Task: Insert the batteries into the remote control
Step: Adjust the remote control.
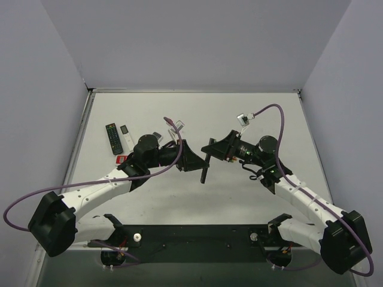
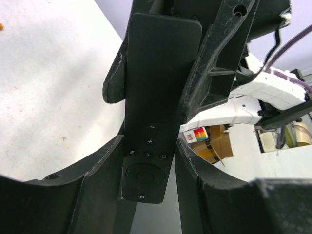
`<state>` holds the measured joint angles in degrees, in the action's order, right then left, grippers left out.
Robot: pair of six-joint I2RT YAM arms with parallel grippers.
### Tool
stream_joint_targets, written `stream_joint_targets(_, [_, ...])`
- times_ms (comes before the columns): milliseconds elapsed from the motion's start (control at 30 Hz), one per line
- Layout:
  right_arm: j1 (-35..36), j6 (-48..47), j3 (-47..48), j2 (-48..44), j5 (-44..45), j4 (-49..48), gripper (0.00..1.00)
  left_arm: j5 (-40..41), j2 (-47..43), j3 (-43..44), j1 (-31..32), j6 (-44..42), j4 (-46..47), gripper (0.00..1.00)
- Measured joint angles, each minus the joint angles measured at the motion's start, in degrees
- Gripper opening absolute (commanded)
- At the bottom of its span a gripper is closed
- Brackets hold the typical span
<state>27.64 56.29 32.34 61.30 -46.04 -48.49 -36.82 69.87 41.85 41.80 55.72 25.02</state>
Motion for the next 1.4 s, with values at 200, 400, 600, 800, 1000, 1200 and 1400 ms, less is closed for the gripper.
stream_joint_targets(200, [0.6, -5.7, 1.0, -6.6, 8.9, 15.4, 0.00, 10.1, -3.7, 0.0, 2.7, -6.5, -8.2, 0.75])
stream_joint_targets(400, [1.4, -7.8, 7.8, -11.2, 25.1, 35.9, 0.00, 32.9, -8.4, 0.0, 15.4, -17.0, -13.7, 0.76])
stream_joint_targets(600, [4.2, -3.4, 11.0, -11.1, 36.5, 50.1, 0.00, 50.3, -7.3, -3.1, 26.1, -28.1, -7.3, 0.76])
stream_joint_targets(800, [7.7, 1.2, 11.4, -10.1, 42.2, 56.6, 0.00, 57.8, -0.5, -4.0, 29.4, -34.0, 1.1, 0.76])
stream_joint_targets(1000, [10.0, 3.9, 12.0, -9.6, 45.5, 58.2, 0.00, 61.0, 4.5, -4.0, 29.4, -35.2, 5.5, 0.65])
stream_joint_targets(1200, [10.5, 5.4, 12.0, -9.4, 47.3, 58.9, 0.00, 61.3, 7.4, -3.8, 29.5, -34.3, 7.1, 0.59])
stream_joint_targets(1400, [10.7, 7.3, 12.0, -9.3, 47.6, 59.0, 0.00, 61.3, 9.2, -3.3, 29.5, -32.2, 9.4, 0.59])
